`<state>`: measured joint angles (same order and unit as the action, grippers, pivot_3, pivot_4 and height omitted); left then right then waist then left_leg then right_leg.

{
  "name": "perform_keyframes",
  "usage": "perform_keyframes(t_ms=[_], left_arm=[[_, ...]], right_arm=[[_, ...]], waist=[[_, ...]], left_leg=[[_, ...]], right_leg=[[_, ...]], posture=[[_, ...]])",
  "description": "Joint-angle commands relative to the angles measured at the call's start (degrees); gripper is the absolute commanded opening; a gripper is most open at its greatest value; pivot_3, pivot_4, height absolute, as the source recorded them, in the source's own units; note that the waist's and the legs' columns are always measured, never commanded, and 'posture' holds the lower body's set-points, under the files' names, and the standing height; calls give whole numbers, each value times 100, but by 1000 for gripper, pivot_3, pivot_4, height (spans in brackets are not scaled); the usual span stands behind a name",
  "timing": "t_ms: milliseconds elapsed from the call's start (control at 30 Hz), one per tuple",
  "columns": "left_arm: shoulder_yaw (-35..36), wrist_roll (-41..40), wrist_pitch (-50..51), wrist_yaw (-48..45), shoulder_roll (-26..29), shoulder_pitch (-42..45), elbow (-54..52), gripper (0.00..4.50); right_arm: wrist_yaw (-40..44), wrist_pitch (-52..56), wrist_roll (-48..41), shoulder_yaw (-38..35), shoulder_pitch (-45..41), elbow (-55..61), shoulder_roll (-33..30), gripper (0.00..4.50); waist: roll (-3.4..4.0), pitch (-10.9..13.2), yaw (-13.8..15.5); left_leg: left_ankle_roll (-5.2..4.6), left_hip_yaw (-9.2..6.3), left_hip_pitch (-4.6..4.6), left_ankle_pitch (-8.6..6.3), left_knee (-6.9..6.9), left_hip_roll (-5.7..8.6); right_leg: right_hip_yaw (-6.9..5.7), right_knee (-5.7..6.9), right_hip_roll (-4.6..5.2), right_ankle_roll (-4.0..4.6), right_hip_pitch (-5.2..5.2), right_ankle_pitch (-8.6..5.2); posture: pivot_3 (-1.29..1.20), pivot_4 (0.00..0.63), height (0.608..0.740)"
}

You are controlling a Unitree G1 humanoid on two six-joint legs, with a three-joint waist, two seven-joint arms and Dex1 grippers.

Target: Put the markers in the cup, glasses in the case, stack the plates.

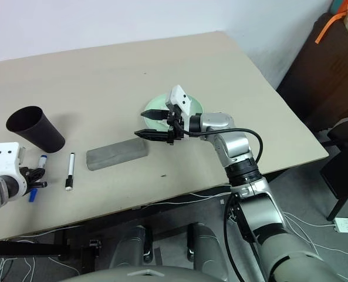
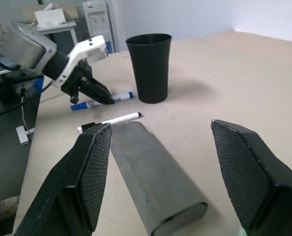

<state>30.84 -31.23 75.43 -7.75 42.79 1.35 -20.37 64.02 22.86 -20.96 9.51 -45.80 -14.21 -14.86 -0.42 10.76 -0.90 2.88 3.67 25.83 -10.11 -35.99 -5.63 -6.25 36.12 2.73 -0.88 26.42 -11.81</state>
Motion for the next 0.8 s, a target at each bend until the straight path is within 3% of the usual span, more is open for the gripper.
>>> perform_keyframes(t_ms=[33, 367, 533, 800], left_arm=[[197, 375, 2, 174, 1, -45, 94, 262], [726, 1140, -1450, 365, 9, 205, 769, 262], [990, 1365, -2925, -6, 86, 181, 1127, 262], [1597, 1050, -4852, -686, 195, 751, 1565, 262]], right_arm=[[32, -134, -76, -184, -169, 25, -56, 3395], [202, -120, -213, -245, -90, 248, -145, 3395], [233, -77, -262, -275, -27, 265, -149, 4483], [607, -12, -376, -146, 87, 537, -267, 4483]], waist=[[0, 0, -1], [-4, 2, 25], [-5, 1, 28], [-7, 0, 34]], left_leg=[[0, 0, -2, 0, 0, 0], [1, -8, -9, -1, 8, -1], [2, -6, -3, -1, 31, -11], [-2, 55, 33, 1, 35, -12]], right_leg=[[3, 0, -2, 0, 0, 0], [5, -13, -6, 21, 2, 12], [-16, -96, -4, 24, -1, 48], [1, -89, 8, 17, 23, 53]], posture=[[0, 150, 735], [0, 150, 735], [0, 150, 735], [0, 150, 735]])
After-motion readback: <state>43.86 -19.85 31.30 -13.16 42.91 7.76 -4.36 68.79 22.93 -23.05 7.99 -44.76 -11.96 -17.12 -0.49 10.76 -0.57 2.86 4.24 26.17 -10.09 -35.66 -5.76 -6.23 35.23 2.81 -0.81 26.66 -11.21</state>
